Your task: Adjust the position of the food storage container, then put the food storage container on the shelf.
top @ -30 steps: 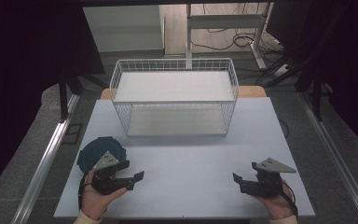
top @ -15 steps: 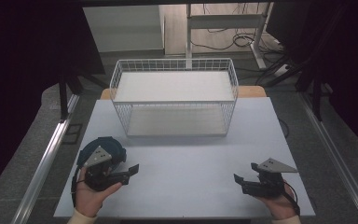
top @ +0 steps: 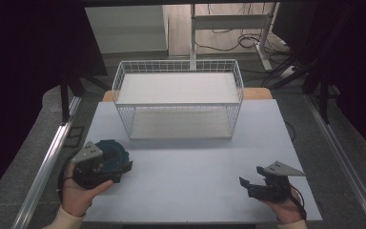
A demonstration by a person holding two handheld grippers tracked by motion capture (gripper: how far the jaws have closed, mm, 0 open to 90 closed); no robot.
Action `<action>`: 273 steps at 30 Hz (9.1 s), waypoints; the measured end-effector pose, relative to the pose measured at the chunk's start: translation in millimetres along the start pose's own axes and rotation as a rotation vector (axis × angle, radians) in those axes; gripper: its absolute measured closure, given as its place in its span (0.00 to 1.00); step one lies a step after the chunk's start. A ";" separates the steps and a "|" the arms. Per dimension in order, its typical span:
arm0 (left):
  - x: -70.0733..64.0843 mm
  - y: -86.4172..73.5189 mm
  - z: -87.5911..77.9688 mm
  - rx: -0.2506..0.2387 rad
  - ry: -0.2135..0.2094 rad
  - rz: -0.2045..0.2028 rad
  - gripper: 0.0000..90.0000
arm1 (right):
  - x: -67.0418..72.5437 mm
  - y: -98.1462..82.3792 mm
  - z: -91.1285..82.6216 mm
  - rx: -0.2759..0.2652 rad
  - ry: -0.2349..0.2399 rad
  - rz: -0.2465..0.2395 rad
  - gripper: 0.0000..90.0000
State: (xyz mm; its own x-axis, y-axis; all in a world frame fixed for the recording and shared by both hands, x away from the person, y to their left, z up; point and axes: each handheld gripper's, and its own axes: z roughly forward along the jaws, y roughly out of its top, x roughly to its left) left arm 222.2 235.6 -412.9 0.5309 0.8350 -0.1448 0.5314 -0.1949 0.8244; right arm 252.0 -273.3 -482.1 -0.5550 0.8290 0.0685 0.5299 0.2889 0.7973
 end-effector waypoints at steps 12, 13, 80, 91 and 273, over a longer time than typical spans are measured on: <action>39.4 1.8 1.3 0.057 0.090 -0.057 0.34 | -7.6 -0.8 -7.7 -0.013 -0.017 0.045 0.25; 39.4 1.8 1.3 0.057 0.090 -0.057 0.34 | -7.5 -1.0 -7.2 -0.009 -0.017 0.041 0.25; 177.7 -62.6 39.3 0.414 0.260 -0.291 1.00 | -8.4 -5.7 2.0 0.060 -0.067 0.006 0.27; 168.2 -64.5 43.5 0.415 0.235 -0.265 1.00 | -7.5 -5.4 2.7 0.063 -0.066 0.002 0.27; -18.8 -6.2 90.6 0.120 -0.254 -0.274 0.19 | 48.1 53.9 47.0 0.077 0.234 0.110 0.16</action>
State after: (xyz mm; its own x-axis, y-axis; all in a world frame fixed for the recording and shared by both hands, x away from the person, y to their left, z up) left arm 268.7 174.5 -464.9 0.4969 0.7133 -0.4942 0.7416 -0.0533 0.6688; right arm 284.0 -195.3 -464.1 -0.6198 0.7269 0.2957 0.6373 0.2465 0.7301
